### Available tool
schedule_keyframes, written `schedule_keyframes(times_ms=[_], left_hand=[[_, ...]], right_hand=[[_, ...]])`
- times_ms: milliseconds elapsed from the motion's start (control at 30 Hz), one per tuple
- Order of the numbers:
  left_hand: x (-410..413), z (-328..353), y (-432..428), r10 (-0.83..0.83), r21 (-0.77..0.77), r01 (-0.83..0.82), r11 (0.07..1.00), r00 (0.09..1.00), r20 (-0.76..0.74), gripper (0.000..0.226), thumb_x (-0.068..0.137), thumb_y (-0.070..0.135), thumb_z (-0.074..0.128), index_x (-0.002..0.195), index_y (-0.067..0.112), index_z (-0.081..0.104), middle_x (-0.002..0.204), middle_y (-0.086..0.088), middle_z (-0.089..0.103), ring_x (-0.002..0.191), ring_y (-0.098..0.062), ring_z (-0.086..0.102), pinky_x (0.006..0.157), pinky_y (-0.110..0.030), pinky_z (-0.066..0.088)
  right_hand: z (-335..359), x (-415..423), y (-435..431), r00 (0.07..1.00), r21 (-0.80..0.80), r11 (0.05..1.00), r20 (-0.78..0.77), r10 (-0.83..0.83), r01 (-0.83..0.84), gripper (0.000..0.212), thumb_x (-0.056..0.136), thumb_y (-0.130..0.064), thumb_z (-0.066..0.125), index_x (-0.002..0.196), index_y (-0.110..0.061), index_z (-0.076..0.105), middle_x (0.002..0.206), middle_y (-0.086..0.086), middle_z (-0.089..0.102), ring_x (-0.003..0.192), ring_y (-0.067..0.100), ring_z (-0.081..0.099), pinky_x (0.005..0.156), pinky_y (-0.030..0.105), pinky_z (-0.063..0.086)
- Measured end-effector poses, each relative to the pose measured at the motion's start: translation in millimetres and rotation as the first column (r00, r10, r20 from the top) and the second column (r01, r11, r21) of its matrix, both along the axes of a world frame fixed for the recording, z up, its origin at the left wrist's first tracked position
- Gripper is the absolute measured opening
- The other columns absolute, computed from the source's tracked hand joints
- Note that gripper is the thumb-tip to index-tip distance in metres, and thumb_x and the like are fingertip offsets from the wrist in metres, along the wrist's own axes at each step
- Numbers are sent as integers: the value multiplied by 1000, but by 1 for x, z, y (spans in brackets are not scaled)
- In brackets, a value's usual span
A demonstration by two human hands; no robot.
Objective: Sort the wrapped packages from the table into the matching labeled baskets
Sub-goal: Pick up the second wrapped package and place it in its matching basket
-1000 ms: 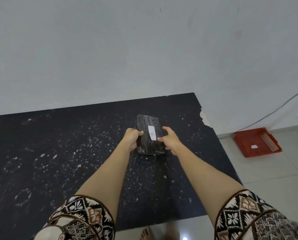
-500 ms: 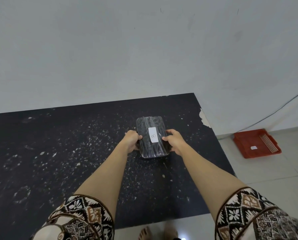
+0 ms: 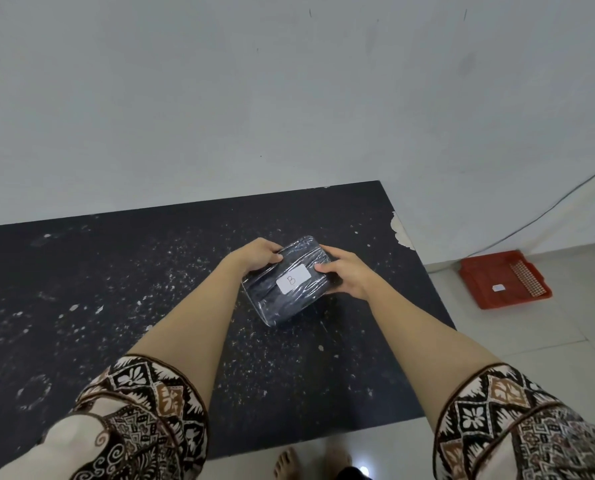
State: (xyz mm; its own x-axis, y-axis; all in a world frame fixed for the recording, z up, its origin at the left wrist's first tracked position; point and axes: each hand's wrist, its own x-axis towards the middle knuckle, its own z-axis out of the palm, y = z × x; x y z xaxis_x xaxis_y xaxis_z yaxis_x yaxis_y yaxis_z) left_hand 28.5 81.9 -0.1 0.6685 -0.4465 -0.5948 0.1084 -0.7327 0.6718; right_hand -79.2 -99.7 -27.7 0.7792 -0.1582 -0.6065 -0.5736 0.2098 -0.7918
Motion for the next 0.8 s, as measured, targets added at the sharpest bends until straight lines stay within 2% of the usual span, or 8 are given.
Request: schedule_keyframes(times_ms=[100,200,267,333,400,467,633,800], left_hand=[[-1,-1,1,24,30,-31,999,979,203,35,93,30,60,126,19,68,129,-6,67,116,-25,61,99,-32,44],[-8,-10,5,194,-39,-191,981,939,284,40,87,33,69,122,14,69,126,-8,68,116,-26,61,91,-29,45],[-14,-16,10,367,-129,-347,929,910,192,45,84,30,73,125,14,67,126,-9,65,118,-29,61,94,-34,49],[-20,-21,13,523,-182,-514,838,852,5,50,83,29,74,129,15,61,128,-9,63,116,-32,61,93,-46,54],[-28,-26,13,587,-204,-622,756,782,-209,51,86,30,71,132,14,55,133,-10,59,120,-37,58,94,-62,50],[-36,-30,10,591,-217,-662,717,743,-314,48,92,34,63,133,12,51,137,-10,55,125,-39,53,98,-67,44],[-50,-42,2,593,-246,-668,702,740,-317,35,98,38,49,126,16,46,138,-8,55,117,-31,57,94,-55,50],[-53,-43,-14,547,-263,-616,742,784,-293,48,97,38,52,137,17,36,140,-6,52,117,-30,56,85,-49,53]], right_hand=[[-5,-1,3,994,55,993,40,-105,103,53,88,2,61,135,-22,56,122,9,66,105,29,65,87,54,56],[-8,0,6,977,57,978,54,-204,201,54,88,3,61,136,-22,55,124,8,65,108,30,63,85,54,56],[-10,1,5,966,57,968,62,-249,246,53,89,2,61,136,-23,55,125,8,64,111,31,61,88,56,55],[-12,3,5,956,75,957,61,-286,281,53,90,2,60,136,-24,55,127,7,63,112,30,61,90,57,53],[-13,3,8,946,109,943,56,-320,313,53,91,1,59,136,-25,54,125,6,63,109,29,62,89,56,54],[-14,3,12,942,123,937,45,-334,326,52,92,0,57,137,-26,54,125,5,63,107,28,62,89,55,54],[-14,-7,14,958,41,958,29,-286,284,53,94,-7,54,140,-31,47,133,5,58,114,27,56,96,57,49],[-12,-20,0,945,19,947,74,-320,319,51,95,-7,54,141,-29,46,136,6,57,121,28,55,102,58,45]])
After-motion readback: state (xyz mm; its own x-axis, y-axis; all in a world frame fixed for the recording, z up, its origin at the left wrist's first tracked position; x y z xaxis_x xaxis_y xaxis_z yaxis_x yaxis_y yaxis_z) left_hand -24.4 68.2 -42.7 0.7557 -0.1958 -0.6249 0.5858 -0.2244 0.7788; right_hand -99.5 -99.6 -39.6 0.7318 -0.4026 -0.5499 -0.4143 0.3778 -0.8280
